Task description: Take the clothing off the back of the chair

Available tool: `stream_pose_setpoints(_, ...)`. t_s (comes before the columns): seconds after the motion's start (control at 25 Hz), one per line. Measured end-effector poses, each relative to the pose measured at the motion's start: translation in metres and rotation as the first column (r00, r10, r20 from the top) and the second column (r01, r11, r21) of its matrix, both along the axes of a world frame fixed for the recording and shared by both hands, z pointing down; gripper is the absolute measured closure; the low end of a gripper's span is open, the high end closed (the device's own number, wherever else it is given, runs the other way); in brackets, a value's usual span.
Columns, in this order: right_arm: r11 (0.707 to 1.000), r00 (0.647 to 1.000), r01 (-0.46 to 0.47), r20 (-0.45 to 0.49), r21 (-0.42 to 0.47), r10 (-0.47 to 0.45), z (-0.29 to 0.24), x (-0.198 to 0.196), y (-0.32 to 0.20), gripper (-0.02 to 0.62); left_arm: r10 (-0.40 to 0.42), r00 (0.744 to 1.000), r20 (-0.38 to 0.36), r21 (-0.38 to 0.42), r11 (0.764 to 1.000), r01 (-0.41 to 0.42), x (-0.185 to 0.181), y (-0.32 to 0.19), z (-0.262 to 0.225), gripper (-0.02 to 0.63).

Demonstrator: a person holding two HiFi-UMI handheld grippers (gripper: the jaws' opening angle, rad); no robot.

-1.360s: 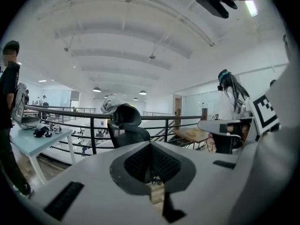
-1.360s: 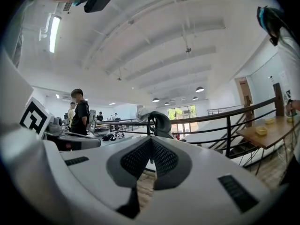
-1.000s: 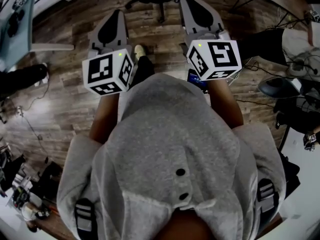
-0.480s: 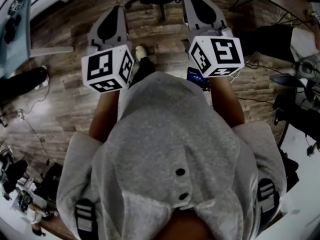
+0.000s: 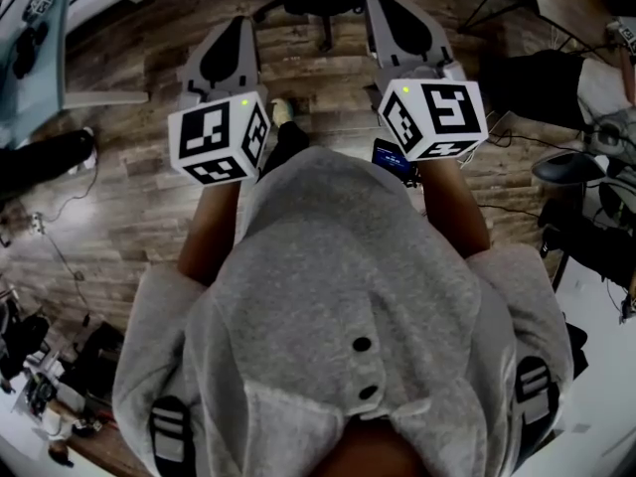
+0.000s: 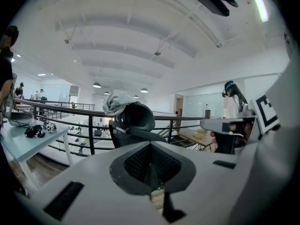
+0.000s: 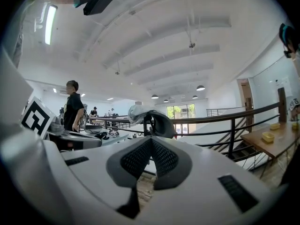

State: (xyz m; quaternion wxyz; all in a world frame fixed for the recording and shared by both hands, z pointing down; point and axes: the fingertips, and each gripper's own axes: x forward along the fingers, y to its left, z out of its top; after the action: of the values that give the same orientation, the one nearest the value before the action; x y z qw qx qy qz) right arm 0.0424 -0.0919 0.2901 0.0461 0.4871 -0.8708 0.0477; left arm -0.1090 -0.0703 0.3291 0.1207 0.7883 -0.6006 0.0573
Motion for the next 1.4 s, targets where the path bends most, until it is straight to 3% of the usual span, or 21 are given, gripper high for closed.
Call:
stream_pose_setpoints(0.52,0.999,0.998,0.005,-0.055,0.037,-0.003,-0.013,-0.006,0.016,0.584,0.011,1.0,-0.01,-0.002,1.0,-0.011,-0.003,0.004,0.005,0.604)
stream_pose_setpoints(0.88,0.999,0.999,-0.021,-0.037,0.037,0.022,-0.002,-0.013,0.005,0.584,0.028,1.0,0.0,0.005,1.0,-0.028,-0.015,-0.011,0.01,0.603)
stream_pose_setpoints(1.2,0.998,0.999,-0.055,-0.003,-0.012,0.055,0.024,0.034,0.019,0.584,0.045,0.998,0.033,-0.021,0.999,-0.045,0.01,0.0,0.017,0.603)
stream_pose_setpoints(1.4,0.995,0.997,-0.077,0.006,-0.057,0.077,0.031,0.017,-0.034,0.584,0.055,0.998,0.004,-0.019,0.998,-0.055,-0.011,-0.056,0.017,0.603)
